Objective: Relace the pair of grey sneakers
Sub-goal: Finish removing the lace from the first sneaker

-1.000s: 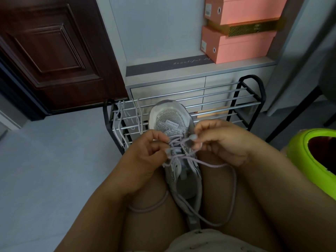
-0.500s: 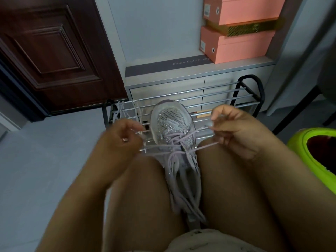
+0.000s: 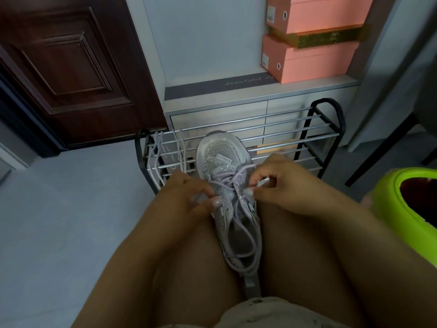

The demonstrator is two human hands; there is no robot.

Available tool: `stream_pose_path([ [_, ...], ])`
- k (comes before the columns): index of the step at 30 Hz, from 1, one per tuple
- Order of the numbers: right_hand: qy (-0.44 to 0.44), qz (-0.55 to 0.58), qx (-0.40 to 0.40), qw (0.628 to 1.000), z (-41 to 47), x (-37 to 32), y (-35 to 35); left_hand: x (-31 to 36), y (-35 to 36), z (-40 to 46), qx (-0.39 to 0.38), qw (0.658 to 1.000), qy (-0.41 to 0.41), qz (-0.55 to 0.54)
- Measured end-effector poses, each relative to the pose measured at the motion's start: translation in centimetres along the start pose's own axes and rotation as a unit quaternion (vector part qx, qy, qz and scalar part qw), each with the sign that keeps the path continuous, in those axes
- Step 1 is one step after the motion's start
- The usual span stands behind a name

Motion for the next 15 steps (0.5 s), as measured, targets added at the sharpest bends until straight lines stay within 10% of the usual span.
stream_pose_path([
  [9,-0.009,0.017,0.018,1.000,0.5,0.2,0.8,0.6,0.7,0.6,0.012,0.998,0.059,-0.014],
  [15,0.017,-0.019,0.267,0.963,0.8,1.2,-4.0,-1.4,-2.7,-0.7,0.225,0.913,-0.214,-0.266],
])
Point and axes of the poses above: each hand's wrist, its own z-axis towards the middle knuckle, its own y-axis out of the palm, x = y × z, the point moved 1 cm from there along z, towards the middle knuckle, and after that the axes turned 14 degrees about z, right-handed, at the moved point
